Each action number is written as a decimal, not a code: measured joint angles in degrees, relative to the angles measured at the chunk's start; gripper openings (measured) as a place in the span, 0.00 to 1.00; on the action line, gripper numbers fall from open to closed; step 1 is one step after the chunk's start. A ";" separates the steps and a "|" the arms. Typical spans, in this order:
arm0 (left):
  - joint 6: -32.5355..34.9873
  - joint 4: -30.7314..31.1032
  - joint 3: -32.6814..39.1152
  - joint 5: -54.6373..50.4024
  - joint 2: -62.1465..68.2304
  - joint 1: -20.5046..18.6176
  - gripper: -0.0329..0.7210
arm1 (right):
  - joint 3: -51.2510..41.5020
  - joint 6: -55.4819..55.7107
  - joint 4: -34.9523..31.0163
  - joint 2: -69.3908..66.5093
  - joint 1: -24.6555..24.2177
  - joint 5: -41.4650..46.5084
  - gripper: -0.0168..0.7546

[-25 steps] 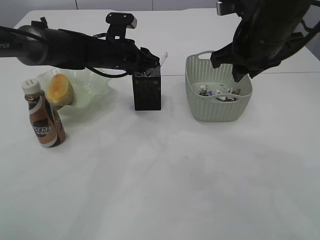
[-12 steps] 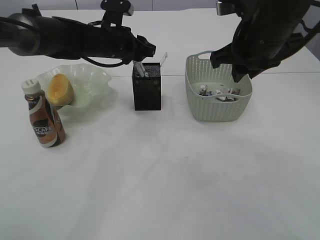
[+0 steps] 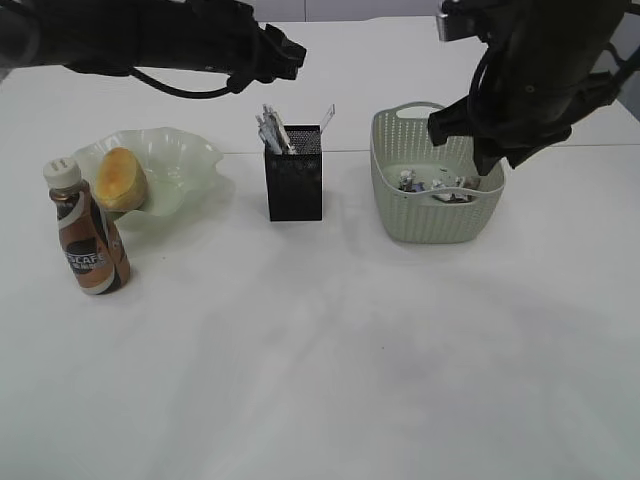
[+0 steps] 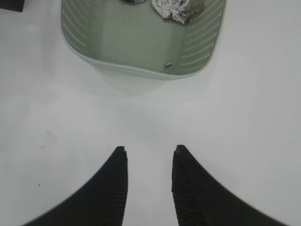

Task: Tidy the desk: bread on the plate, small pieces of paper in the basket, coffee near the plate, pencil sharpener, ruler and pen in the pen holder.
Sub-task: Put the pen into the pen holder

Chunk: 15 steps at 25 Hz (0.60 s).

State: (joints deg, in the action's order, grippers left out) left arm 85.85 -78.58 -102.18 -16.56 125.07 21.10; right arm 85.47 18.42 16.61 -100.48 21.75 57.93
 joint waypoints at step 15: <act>-13.92 35.88 0.00 -16.67 -8.01 2.59 0.39 | 2.45 0.00 1.05 -0.06 0.00 9.45 0.33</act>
State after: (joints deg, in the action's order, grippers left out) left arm 71.93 -42.70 -102.18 -33.23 117.05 23.69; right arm 87.92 18.42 17.66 -100.53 21.75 67.38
